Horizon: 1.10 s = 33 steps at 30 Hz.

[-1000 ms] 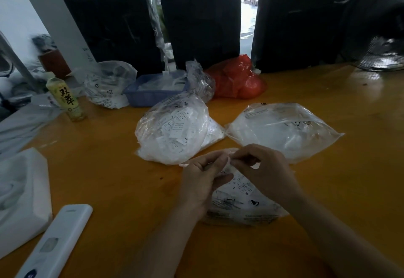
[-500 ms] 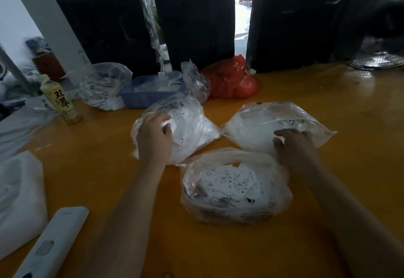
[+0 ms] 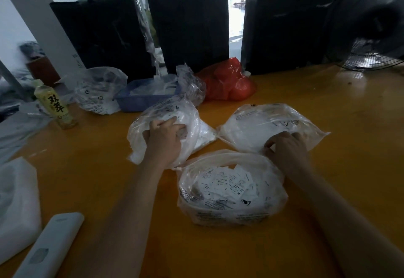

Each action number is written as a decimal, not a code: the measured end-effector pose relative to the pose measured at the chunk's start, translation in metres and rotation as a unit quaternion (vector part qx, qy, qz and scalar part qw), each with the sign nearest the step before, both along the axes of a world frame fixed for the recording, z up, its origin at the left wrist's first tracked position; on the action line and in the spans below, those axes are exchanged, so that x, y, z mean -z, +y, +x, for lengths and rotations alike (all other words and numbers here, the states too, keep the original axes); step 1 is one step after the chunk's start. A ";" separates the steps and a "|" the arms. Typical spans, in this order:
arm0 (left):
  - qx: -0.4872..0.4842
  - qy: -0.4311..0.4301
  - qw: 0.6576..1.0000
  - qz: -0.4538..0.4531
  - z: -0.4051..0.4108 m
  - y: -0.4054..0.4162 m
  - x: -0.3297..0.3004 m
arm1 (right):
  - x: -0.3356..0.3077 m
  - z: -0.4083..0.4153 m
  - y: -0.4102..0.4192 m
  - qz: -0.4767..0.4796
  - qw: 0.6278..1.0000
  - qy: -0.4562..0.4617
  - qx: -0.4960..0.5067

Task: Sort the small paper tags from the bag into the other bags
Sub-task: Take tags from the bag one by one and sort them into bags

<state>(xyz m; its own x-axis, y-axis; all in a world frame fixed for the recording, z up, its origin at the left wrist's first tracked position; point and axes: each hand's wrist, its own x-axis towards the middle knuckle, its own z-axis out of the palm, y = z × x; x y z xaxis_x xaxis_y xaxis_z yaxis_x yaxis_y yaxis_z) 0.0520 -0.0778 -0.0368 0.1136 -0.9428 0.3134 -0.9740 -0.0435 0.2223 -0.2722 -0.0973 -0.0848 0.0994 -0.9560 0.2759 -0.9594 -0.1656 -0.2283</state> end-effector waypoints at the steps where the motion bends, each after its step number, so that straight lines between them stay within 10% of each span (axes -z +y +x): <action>1: -0.004 0.002 1.000 -0.019 0.000 0.001 -0.001 | 0.000 0.001 0.001 0.007 1.000 -0.004 0.002; 12: 0.050 0.005 0.991 0.123 0.005 0.003 -0.004 | 0.001 0.005 0.001 0.010 1.000 -0.012 0.022; 16: 0.077 0.178 0.979 0.069 0.000 0.011 -0.009 | -0.003 0.005 0.004 -0.031 0.997 -0.057 0.038; 26: 0.132 0.180 0.941 -0.253 -0.044 0.052 0.000 | 0.002 0.009 -0.002 0.044 0.997 0.013 -0.062; 33: 0.204 0.281 0.927 -0.144 -0.074 0.078 0.033 | -0.005 0.005 0.003 -0.069 0.996 -0.053 -0.002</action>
<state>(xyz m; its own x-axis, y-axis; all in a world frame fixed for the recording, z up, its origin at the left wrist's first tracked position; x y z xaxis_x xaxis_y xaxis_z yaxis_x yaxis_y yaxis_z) -0.0223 0.0005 -0.0700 -0.0119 -0.8303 0.5572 -0.6238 0.4417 0.6448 -0.2674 -0.0939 -0.0799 0.0663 -0.9082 0.4132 -0.9308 -0.2055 -0.3023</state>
